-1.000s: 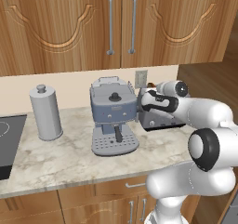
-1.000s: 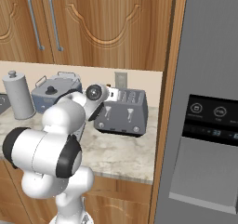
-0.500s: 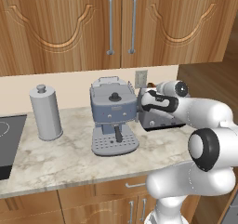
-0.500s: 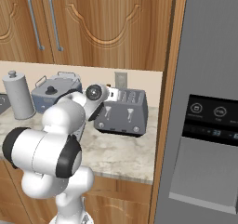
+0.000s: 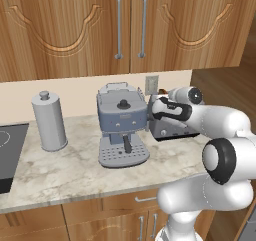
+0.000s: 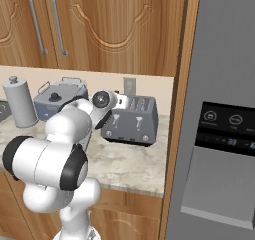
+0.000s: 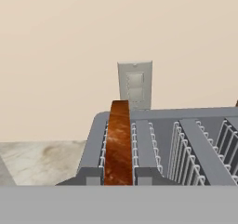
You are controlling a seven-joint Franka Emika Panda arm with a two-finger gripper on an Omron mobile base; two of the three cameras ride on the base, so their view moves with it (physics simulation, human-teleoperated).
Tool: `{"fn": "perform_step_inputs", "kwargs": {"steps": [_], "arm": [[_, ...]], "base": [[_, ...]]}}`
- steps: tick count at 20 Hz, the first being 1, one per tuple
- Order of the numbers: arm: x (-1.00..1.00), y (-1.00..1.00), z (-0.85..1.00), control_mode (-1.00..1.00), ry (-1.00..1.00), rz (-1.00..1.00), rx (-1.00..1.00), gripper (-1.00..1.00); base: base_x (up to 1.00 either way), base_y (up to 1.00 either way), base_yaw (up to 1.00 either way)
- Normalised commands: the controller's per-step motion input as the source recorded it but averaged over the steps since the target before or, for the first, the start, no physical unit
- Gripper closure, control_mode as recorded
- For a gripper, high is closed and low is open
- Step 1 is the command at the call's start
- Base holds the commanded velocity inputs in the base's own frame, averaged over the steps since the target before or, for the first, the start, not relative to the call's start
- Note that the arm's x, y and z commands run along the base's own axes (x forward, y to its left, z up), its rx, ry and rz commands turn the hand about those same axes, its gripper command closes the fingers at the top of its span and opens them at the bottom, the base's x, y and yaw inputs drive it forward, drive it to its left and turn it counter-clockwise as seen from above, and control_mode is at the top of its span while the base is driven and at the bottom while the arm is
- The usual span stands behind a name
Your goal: Start the toaster. Once the lever pops up, take the bread to the plate on the dining counter.
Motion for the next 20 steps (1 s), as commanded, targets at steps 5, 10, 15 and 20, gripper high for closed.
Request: {"fn": "perform_step_inputs", "kwargs": {"steps": [5, 10, 15, 20], "arm": [[0.00, 0.00, 0.15, -1.00, 0.00, 0.00, 0.00, 1.00], [-0.04, 0.00, 0.25, -1.00, -0.04, 0.00, 0.00, 1.00], [-0.08, 0.00, 0.35, -1.00, -0.08, 0.00, 0.00, 1.00], [-0.14, 0.00, 0.34, -1.00, -0.03, 0.00, 0.00, 1.00]], "base": [[0.00, 0.00, 0.00], [0.00, 0.00, 0.00], [0.00, 0.00, 0.00], [0.00, 0.00, 0.00]]}}
